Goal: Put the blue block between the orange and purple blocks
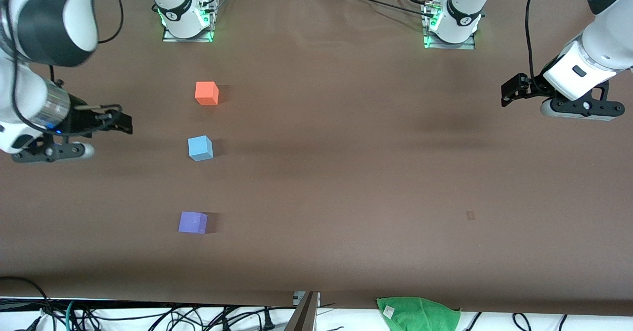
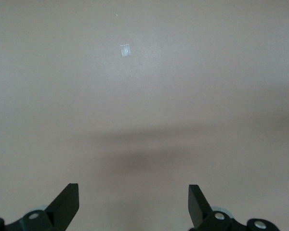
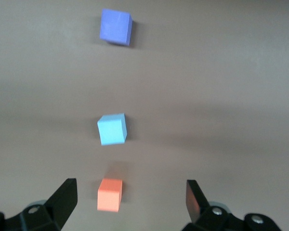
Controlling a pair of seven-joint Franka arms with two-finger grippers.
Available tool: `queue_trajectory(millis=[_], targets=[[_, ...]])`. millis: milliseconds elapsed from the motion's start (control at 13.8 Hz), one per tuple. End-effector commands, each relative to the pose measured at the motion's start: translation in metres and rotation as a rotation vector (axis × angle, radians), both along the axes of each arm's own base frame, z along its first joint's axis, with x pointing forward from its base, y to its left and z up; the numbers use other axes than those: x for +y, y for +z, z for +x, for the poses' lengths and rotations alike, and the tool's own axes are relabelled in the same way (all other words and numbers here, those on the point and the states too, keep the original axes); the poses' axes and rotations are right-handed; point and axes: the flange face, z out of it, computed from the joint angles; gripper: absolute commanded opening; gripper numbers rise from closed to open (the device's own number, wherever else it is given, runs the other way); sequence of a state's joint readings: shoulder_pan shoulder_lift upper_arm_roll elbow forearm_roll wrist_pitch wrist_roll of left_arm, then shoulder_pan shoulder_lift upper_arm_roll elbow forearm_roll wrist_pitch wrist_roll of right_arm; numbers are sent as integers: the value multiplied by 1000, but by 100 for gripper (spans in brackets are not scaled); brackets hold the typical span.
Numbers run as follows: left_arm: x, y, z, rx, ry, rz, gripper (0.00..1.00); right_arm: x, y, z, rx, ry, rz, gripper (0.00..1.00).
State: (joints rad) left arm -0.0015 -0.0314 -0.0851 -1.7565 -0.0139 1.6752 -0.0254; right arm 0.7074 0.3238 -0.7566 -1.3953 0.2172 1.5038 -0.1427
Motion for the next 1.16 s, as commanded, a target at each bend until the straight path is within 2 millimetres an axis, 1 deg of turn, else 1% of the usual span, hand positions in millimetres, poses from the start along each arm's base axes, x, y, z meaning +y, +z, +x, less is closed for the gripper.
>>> queue_trajectory(millis=[0,73,145,290,435,508,653,725,870,1088], targets=[[-2,3,-3,0,1,-10,100,-1,23,-16,-1,-4,45,100],[-2,3,-3,0,0,-10,100,-8,24,-22,7,-33,76,100],[-3,3,-3,0,0,-10,100,-20,21,-28,19,-50,107,100],[-2,3,-3,0,0,-11,100,-33,22,-28,21,-74,105,100],[-2,3,-3,0,0,-11,100,-28,27,-40,16,-110,78,100],[-2,3,-3,0,3,-11,100,-20,31,-51,-4,-108,45,100],[-2,3,-3,0,2,-11,100,-19,39,-72,-34,-109,28,100],[-2,3,-3,0,2,-11,100,-19,43,-75,-31,-102,27,100],[-2,3,-3,0,2,-11,100,-18,45,-72,-40,-85,6,100],[-2,3,-3,0,0,-11,100,-11,48,-71,-56,-77,-25,100]])
